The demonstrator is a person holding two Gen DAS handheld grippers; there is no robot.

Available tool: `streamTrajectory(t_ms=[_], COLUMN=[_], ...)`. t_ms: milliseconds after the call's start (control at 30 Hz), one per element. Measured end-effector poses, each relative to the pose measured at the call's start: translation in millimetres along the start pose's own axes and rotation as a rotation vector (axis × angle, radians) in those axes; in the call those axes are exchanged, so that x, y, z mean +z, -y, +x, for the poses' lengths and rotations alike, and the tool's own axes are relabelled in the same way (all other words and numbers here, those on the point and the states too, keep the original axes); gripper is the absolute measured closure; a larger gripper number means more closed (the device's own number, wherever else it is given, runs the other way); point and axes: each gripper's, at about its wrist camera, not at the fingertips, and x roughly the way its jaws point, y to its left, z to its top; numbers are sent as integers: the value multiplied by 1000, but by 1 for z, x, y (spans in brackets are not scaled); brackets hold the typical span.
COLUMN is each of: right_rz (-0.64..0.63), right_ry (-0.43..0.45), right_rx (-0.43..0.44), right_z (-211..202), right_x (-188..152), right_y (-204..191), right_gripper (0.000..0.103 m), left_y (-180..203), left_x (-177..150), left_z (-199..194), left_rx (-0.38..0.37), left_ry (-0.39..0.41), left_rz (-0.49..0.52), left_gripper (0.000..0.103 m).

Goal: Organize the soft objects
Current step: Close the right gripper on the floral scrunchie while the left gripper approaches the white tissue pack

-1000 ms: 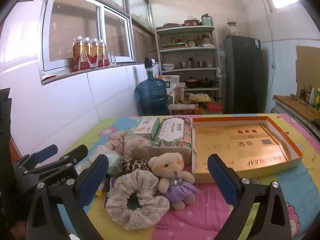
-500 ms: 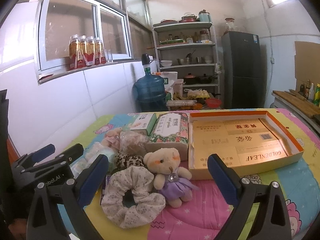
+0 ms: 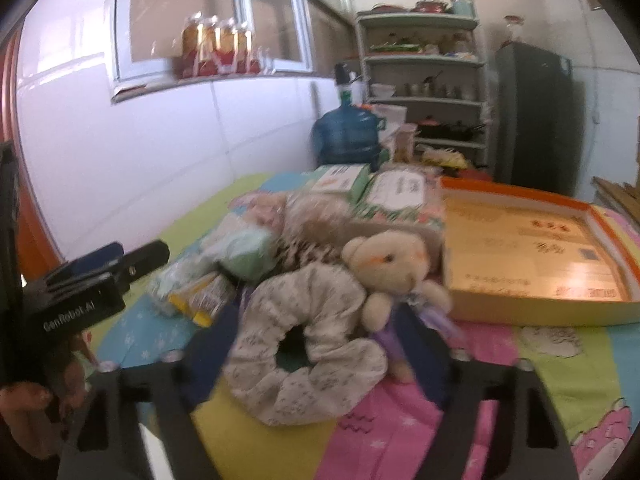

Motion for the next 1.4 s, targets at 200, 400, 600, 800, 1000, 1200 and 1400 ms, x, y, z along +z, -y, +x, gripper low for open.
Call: streamTrajectory(t_ms=[200,400,600,800,1000,1200,1400], right_rz=[-25,-75,-64,-64,-42,0,-24], right_ry=[-22,-30,-45,-115,-135,-87,-10], right_rx=[89,114,189,166,179,233,259], right_z=[6,8,10,28,33,19,0], right_x=[-3,-4,-4,-9,-10,-7,-3], right_y=[-9,-21,-26,-27,-20,-9,-10], right_gripper=[54,54,54,55,92,95,95], left_y=[-15,-22,-25,-24,-11,-6,-20], left_x=[-8,-11,-11,-13,-14,-15,-14], left_z=[8,14,17,20,19,18,32], left_rx=[9,3,-6,-26,-59,-55,4], left_ry=[-17,-25,-25,-38,-37,-29,-54], left_rz=[-17,-32,-42,-47,-13,18,67], left_gripper=[18,18,18,18,18,18,18])
